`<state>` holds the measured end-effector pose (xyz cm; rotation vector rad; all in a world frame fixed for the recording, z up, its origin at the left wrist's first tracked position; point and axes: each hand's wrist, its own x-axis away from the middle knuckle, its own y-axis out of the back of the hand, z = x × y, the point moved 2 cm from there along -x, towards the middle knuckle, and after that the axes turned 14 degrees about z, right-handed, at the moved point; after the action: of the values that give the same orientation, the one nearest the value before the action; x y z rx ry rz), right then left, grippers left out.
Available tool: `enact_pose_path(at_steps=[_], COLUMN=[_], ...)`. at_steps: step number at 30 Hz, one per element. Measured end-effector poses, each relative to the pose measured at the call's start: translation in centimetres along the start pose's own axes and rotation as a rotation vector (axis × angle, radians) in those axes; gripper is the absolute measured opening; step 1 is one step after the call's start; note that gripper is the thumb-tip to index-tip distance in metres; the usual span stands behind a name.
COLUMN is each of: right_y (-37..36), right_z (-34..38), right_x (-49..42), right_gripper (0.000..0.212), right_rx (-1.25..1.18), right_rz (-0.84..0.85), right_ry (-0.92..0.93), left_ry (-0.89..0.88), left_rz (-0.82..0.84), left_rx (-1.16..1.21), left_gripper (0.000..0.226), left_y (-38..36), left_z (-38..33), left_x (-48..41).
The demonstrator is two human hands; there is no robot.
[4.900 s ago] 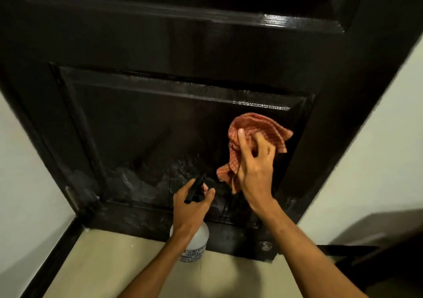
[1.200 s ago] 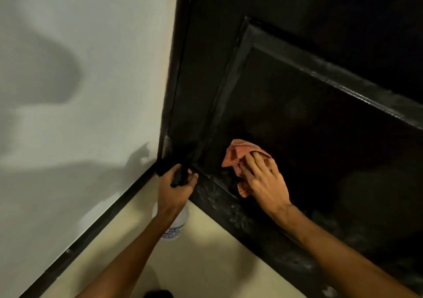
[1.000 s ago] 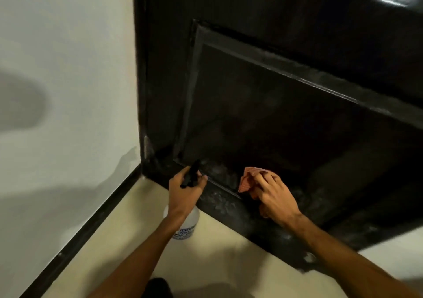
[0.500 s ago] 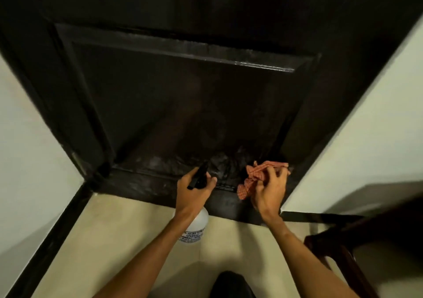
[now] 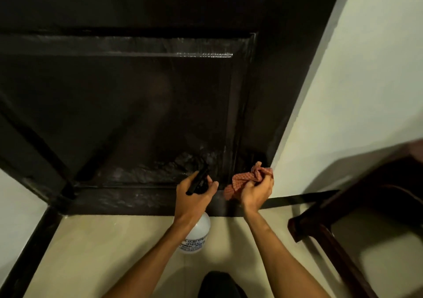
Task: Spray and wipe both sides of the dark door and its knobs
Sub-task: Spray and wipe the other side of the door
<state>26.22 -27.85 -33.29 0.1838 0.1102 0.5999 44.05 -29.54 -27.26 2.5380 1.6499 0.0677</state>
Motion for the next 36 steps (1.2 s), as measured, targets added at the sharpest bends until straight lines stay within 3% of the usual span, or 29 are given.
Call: enact_pose_path(at_steps=[2,6,8,11,13,17,19,21,24,26,32,36], right_y=[0.6,1.4,1.1,0.4,-0.2,0.6,0.1,-0.8,-2.5,-3.0,-3.3,-3.2], right_z=[2.8,6.2,2.7,-4.4,-7.3,-1.4,-2.0,-4.8,-7.6,-7.1,-4.3,-6.1], right_x=[-0.8,-1.2,-0.4,0.2,-0.7,-0.4,-0.4,-0.1,1.0,0.9,0.0,1.6], right_gripper=[0.045,0.041,0.043,0.063,0.064,0.046,0.033,0.034,0.033,0.048,0.066,0.061], right_rx=[-0.092,-0.099,-0.062,-0.156,-0.210,-0.309,-0.321,-0.402,-0.598,-0.650,-0.675,-0.496], right_rz=[-0.068,-0.091,-0.052,0.052,0.054,0.041,0.028,-0.009,0.013,0.018,0.119,0.119], right_ry=[0.049,0.368,0.274,-0.095,-0.183,0.017,0.064,-0.130,-0.608,-0.613,-0.281,-0.397], left_ry=[-0.002,-0.002,0.013,0.028,0.042,0.049,0.052,0.064,0.085,0.085,0.086,0.106], left_rz=[0.026,0.046,0.064,0.063,0.066,0.085,0.088,0.077,0.072,0.076,0.056,0.031], left_rx=[-0.009,-0.038,-0.042,-0.042,-0.033,-0.061,-0.062,-0.055,-0.055,-0.059,-0.105,-0.075], left_gripper=[0.020,0.020,0.021,0.020,0.019,0.018,0.018,0.018,0.016,0.018,0.026,0.021], left_y=[-0.6,-1.0,-1.6,-2.5,-2.6,-2.8,-3.4,-3.6,-4.1,-4.5,-3.9,-3.0], left_z=[0.1,0.7,1.6,2.3,2.5,2.7,3.3,3.6,4.3,4.2,3.7,4.1], left_x=[-0.3,-0.9,-0.7,-0.5,-0.5,-1.2,-1.4,-1.0,-0.7,-0.8,-2.0,-1.4])
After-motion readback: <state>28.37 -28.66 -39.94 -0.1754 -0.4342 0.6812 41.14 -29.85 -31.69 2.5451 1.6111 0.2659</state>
